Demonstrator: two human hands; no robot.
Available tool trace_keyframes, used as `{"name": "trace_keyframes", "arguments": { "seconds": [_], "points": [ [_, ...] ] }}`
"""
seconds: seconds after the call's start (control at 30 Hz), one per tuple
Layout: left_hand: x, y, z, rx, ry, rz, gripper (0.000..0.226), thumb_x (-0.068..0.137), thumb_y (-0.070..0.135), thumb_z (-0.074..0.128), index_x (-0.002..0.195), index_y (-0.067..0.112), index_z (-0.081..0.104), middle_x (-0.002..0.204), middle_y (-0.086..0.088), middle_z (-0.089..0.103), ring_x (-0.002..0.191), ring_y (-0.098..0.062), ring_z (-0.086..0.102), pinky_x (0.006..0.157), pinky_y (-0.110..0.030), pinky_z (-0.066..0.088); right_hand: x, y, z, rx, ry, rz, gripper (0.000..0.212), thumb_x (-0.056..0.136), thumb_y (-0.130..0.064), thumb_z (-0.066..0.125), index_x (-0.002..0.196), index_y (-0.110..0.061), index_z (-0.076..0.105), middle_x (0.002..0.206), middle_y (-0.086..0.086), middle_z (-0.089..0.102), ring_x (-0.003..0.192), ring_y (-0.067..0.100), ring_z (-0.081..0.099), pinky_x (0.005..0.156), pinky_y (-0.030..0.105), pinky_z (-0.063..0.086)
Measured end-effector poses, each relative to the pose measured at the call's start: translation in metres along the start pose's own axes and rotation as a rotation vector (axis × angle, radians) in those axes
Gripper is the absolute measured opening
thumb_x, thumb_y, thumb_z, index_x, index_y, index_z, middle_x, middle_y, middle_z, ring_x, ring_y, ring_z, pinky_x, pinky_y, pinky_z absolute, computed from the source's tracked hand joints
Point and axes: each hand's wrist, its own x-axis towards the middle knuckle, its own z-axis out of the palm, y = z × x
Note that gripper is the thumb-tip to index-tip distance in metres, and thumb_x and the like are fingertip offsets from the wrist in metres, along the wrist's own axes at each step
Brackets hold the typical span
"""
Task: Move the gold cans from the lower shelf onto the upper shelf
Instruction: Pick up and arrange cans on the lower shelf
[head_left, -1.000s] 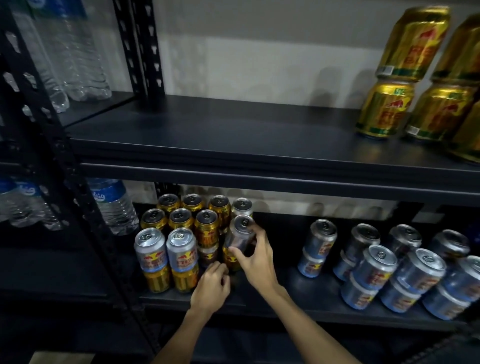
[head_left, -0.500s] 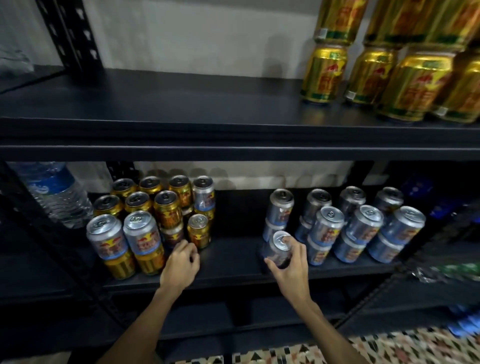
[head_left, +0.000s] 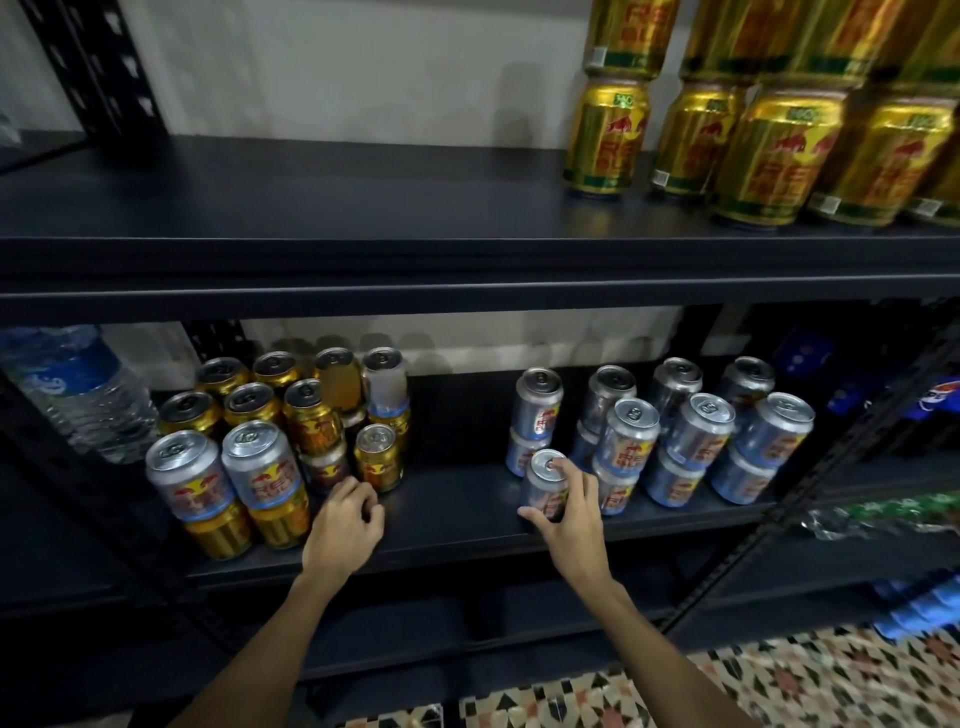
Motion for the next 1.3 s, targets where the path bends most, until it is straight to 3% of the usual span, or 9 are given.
{"name": "trace_keyframes", "arguments": {
  "seconds": [0.3,0.57,0.7,0.83,0.9,1.0,1.13,1.23,1.3],
  "points": [
    [0.000,0.001,-0.002,-0.023,0.008,-0.034,0.021,0.083,0.006,0.066,0.070,0.015,0.053,0.078,0.005,0.045,0.071,-0.013,0.048,0.064,-0.032,0.046,-0.003,0.005,0.007,-0.055,-0.010,-0.001,0.090,0.076,-0.017,0.090,0.149,-0.028,0.039,0.127,-0.006,0.035,0.113,0.006,0.047,0.102,0.026,0.044],
    [0.001,0.000,-0.001,-0.021,0.006,-0.033,0.021,0.083,0.005,0.066,0.070,0.015,0.052,0.078,0.005,0.045,0.071,-0.013,0.048,0.064,-0.030,0.043,-0.006,0.009,0.010,-0.068,0.025,-0.050,0.095,0.073,-0.023,0.092,0.148,-0.030,0.033,0.128,-0.005,0.033,0.116,0.013,0.048,0.104,0.042,0.051],
    [0.001,0.002,-0.002,-0.016,0.012,-0.045,0.022,0.084,0.007,0.066,0.071,0.016,0.052,0.078,0.005,0.045,0.073,-0.013,0.047,0.064,-0.030,0.043,-0.015,-0.011,0.018,-0.190,0.212,-0.181,0.087,0.075,-0.039,0.088,0.143,-0.023,0.036,0.145,0.016,0.037,0.130,0.038,0.048,0.099,0.058,0.051],
    [0.001,0.001,-0.001,-0.016,0.004,-0.057,0.020,0.085,0.009,0.065,0.072,0.017,0.052,0.080,0.005,0.045,0.074,-0.013,0.047,0.064,-0.030,0.044,-0.010,-0.057,0.028,-0.060,0.183,-0.392,0.059,0.091,-0.045,0.070,0.139,-0.025,0.043,0.152,0.013,0.036,0.140,0.028,0.041,0.111,0.041,0.042],
    [0.001,0.002,-0.001,-0.017,0.005,-0.058,0.018,0.086,0.011,0.064,0.073,0.017,0.052,0.081,0.005,0.046,0.075,-0.014,0.047,0.065,-0.029,0.044,0.000,-0.080,0.037,0.010,0.090,-0.399,0.054,0.093,-0.040,0.067,0.140,-0.029,0.042,0.153,0.005,0.034,0.142,0.017,0.038,0.114,0.026,0.035],
    [0.000,0.003,-0.002,-0.017,0.008,-0.055,0.018,0.086,0.010,0.063,0.074,0.018,0.051,0.082,0.005,0.047,0.078,-0.014,0.049,0.067,-0.031,0.047,0.021,-0.112,0.055,0.094,-0.043,-0.411,0.056,0.094,-0.024,0.070,0.142,-0.030,0.041,0.150,0.001,0.033,0.135,0.007,0.039,0.106,0.003,0.028],
    [0.000,0.002,-0.004,-0.035,0.020,-0.048,0.024,0.085,0.009,0.062,0.073,0.022,0.045,0.081,0.006,0.044,0.080,-0.016,0.050,0.070,-0.032,0.045,0.060,-0.139,0.083,0.127,-0.218,-0.357,0.070,0.092,-0.022,0.068,0.151,-0.035,0.033,0.154,-0.001,0.027,0.137,0.016,0.043,0.110,0.017,0.035],
    [0.000,0.001,-0.005,-0.047,0.026,-0.054,0.023,0.085,0.011,0.062,0.073,0.022,0.045,0.082,0.005,0.045,0.081,-0.017,0.052,0.071,-0.034,0.046,0.087,-0.153,0.103,0.124,-0.295,-0.338,0.082,0.091,-0.016,0.072,0.156,-0.036,0.027,0.164,0.006,0.019,0.141,0.006,0.031,0.101,0.002,0.029],
    [0.000,0.000,-0.006,-0.038,0.030,-0.057,0.020,0.084,0.012,0.061,0.074,0.021,0.046,0.084,0.005,0.047,0.083,-0.017,0.053,0.073,-0.032,0.045,0.101,-0.160,0.114,0.130,-0.372,-0.256,0.085,0.093,-0.014,0.071,0.158,-0.040,0.022,0.170,0.002,0.006,0.141,-0.001,0.020,0.102,0.006,0.027]
  ]
}}
